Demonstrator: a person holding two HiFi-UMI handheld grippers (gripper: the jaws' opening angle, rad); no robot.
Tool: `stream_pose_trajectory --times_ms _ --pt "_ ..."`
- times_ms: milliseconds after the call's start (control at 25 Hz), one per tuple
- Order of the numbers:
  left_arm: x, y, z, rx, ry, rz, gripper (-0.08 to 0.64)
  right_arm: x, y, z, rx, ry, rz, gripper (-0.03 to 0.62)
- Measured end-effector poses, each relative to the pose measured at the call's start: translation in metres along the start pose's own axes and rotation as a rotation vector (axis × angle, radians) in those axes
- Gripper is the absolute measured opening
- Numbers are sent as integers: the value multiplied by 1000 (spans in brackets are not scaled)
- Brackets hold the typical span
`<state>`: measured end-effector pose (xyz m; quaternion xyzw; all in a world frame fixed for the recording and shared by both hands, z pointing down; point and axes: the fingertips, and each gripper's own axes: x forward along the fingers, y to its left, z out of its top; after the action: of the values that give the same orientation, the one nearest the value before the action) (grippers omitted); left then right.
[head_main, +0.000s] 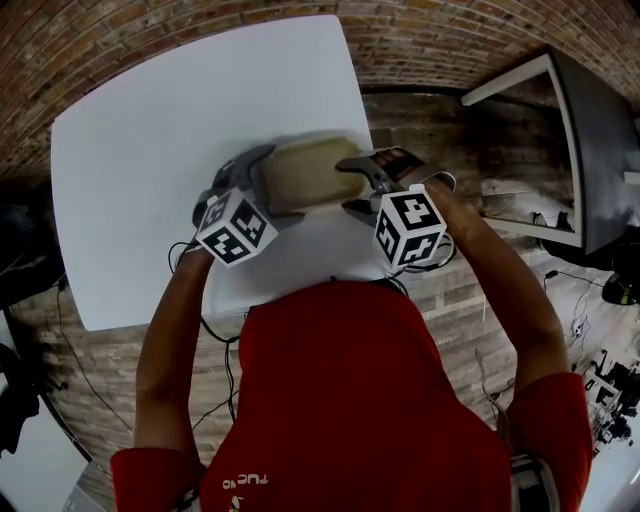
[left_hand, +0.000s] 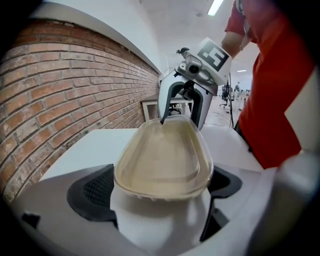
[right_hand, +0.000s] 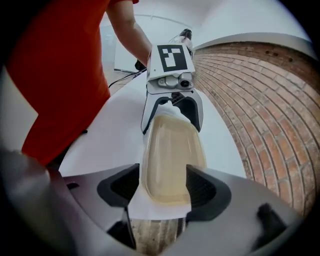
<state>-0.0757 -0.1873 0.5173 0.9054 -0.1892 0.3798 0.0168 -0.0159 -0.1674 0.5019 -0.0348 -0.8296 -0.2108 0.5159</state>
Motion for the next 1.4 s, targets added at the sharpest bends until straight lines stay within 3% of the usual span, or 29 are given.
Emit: stream_pose_trajectory --times_ms 360,520,800,920,1200,1400 --pt "0 -2 -1 -1 -5 8 575 21 1 38 -77 26 -128 274" --pt "1 -1 0 14 -3 20 575 21 4 41 4 -1 -34 227" --pt "3 -2 -2 40 14 35 574 9 2 48 165 -65 193 216" --pt "4 -3 -2 36 11 34 574 3 -2 50 215 -84 243 213" --pt "3 -1 -1 27 2 31 574 7 -1 53 63 -9 55 216" --pt "4 0 -1 18 -3 27 574 16 3 64 -19 30 7 235"
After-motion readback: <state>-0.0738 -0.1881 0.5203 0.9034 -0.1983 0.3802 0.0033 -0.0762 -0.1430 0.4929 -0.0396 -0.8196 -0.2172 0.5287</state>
